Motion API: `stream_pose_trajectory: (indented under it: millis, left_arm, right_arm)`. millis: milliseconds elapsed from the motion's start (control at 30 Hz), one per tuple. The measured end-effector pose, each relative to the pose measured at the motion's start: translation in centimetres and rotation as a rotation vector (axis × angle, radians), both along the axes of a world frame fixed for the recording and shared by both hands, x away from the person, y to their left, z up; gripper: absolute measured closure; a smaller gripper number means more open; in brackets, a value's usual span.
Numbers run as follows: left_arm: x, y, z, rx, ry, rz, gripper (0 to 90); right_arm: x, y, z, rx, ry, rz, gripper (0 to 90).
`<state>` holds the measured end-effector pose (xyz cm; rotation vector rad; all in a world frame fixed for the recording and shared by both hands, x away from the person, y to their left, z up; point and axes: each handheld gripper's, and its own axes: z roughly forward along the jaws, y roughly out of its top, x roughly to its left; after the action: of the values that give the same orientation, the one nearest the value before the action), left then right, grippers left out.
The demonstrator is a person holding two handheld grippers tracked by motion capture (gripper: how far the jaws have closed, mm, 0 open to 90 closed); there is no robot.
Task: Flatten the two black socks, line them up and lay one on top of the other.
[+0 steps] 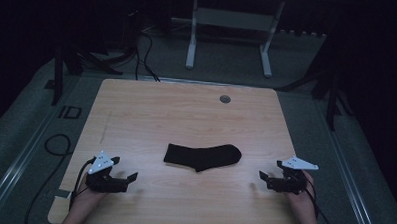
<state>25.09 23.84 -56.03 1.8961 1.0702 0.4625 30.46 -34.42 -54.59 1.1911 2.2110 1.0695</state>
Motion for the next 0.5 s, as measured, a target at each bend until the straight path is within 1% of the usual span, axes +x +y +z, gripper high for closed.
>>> stream_pose_trajectory:
  millis: [167,200,233,300,500]
  left_arm:
    - [-0.6,0.8,0.1,-0.014,0.001,0.01,7.9]
    - [-0.9,1.2,0.0,-0.028,-0.005,0.016,7.9]
    - [-1.1,1.4,0.0,-0.042,0.0,0.017,7.9]
    - [-1.3,1.7,0.0,-0.039,-0.005,0.027,7.9]
    - [-2.0,2.7,0.1,-0.07,-0.016,0.056,7.9]
  right_arm:
    - [-0.6,-0.7,0.0,0.012,-0.004,-0.021,12.7]
    - [-0.6,-0.8,0.0,0.017,-0.004,-0.025,12.7]
    - [-0.8,-1.0,-0.1,0.028,0.004,-0.036,12.7]
    - [-0.9,-1.1,-0.2,0.029,0.013,-0.045,12.7]
    - [-1.7,-1.4,-0.2,0.037,0.003,-0.052,12.8]
